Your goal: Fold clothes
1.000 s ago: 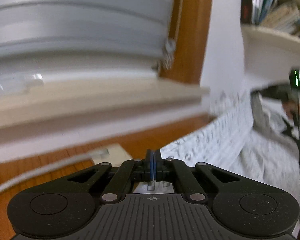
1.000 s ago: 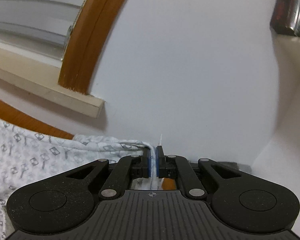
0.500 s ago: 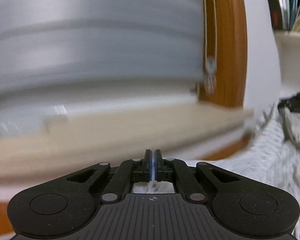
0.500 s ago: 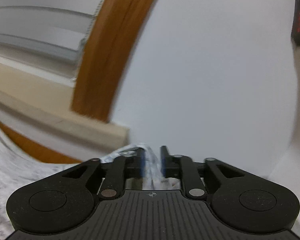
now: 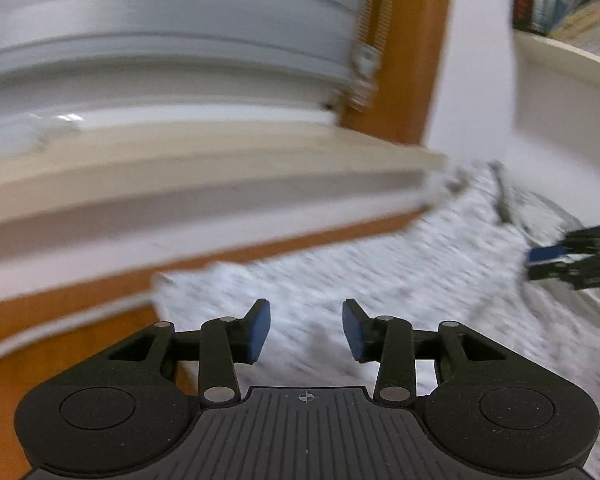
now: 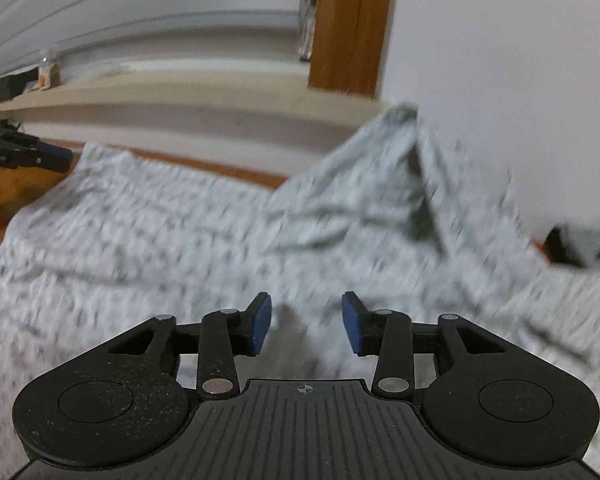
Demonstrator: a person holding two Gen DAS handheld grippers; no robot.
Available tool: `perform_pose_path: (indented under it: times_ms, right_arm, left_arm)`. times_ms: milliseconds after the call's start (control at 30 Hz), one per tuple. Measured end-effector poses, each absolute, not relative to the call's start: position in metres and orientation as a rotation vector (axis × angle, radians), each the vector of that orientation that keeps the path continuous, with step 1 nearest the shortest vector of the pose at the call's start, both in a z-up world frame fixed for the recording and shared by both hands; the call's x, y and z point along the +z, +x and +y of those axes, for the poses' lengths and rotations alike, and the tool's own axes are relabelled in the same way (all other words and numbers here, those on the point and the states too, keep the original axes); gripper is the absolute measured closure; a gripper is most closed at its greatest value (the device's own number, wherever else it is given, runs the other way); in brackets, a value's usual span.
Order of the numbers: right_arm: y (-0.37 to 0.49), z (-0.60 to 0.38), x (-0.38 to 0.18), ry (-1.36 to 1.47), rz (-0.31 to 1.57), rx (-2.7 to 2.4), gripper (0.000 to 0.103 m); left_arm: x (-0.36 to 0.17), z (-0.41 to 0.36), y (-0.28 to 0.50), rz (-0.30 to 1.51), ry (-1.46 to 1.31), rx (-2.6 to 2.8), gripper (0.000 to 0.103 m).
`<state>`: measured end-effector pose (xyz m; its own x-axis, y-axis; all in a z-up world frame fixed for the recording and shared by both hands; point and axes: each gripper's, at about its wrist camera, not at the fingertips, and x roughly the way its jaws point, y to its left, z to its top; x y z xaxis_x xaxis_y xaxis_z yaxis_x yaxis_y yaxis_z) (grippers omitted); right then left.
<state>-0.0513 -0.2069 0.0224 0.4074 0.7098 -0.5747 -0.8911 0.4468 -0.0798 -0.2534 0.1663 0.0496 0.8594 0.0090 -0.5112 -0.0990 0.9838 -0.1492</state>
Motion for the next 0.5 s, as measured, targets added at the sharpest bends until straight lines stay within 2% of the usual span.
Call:
perform_pose_path:
  times_ms: [267,367,500]
  right_arm:
    - [-0.045,-0.199,0.006,-0.367,0.517,1.081,0.056]
    - [-0.042,-0.201,0.006,-0.358,0.533,1.096,0.056]
    - [-0.045,-0.203,0.005,-0.355,0.544,1.137,0.056]
  left_arm:
    - [0.030,0.146,-0.238,0.649,-0.094,0.052,0.060]
    - [0.029,0.147,-0.242,0.656,-0.051,0.086,0.066]
    - [0.026,0.161,-0.238,0.653,-0.028,0.148,0.066]
